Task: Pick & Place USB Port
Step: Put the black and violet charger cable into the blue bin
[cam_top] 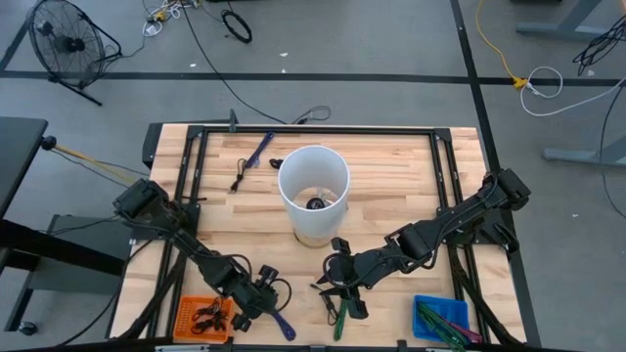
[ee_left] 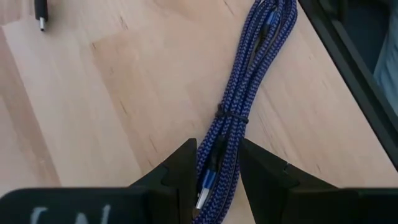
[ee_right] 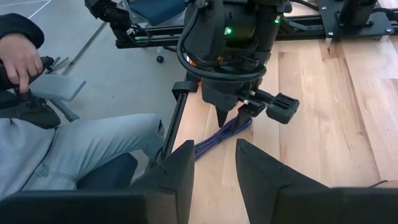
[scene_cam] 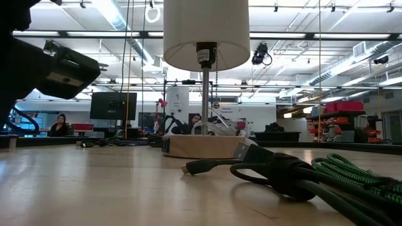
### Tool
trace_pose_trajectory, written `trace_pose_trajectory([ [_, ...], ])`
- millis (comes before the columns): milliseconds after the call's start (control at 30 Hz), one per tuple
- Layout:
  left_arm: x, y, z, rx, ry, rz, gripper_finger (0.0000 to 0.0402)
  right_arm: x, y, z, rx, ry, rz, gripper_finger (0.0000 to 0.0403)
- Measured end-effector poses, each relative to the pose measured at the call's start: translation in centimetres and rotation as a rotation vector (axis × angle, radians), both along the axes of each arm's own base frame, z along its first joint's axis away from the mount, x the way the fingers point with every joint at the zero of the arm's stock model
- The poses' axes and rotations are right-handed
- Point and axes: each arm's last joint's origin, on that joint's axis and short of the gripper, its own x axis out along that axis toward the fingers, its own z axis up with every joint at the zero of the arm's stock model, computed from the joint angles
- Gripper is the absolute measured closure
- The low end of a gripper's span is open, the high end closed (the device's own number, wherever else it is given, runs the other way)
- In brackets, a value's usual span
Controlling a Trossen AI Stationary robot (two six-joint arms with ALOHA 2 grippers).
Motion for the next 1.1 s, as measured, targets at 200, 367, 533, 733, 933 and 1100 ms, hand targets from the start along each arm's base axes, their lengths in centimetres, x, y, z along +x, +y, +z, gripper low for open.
trace_pose_trajectory([
  [200, 0.0, -0.1, -0.5, -0.02, 0.034, 0.035, 0.0279, 0.0, 0.0, 0.0, 0.0, 0.0, 0.0, 0.0287],
  [367, 0.3, -0.3, -1.8, -0.007, 0.054, 0.039, 0.0255, 0.0, 0.0, 0.0, 0.0, 0.0, 0.0, 0.0287],
  [533, 0.4, -0.3, -2.6, 0.013, 0.075, 0.035, 0.0221, 0.0, 0.0, 0.0, 0.0, 0.0, 0.0, 0.0287],
  [733, 0.2, -0.4, -2.7, 0.015, 0.074, 0.035, 0.0287, 0.0, 0.0, 0.0, 0.0, 0.0, 0.0, 0.0287],
  [933, 0.4, -0.9, -2.4, -0.041, 0.056, 0.093, 0.0361, 0.0, 0.0, 0.0, 0.0, 0.0, 0.0, 0.0287],
  [1100, 0.7, -2.3, -0.7, -0.039, 0.02, 0.099, 0.0361, 0.0, 0.0, 0.0, 0.001, 0.001, -0.001, 0.0287],
])
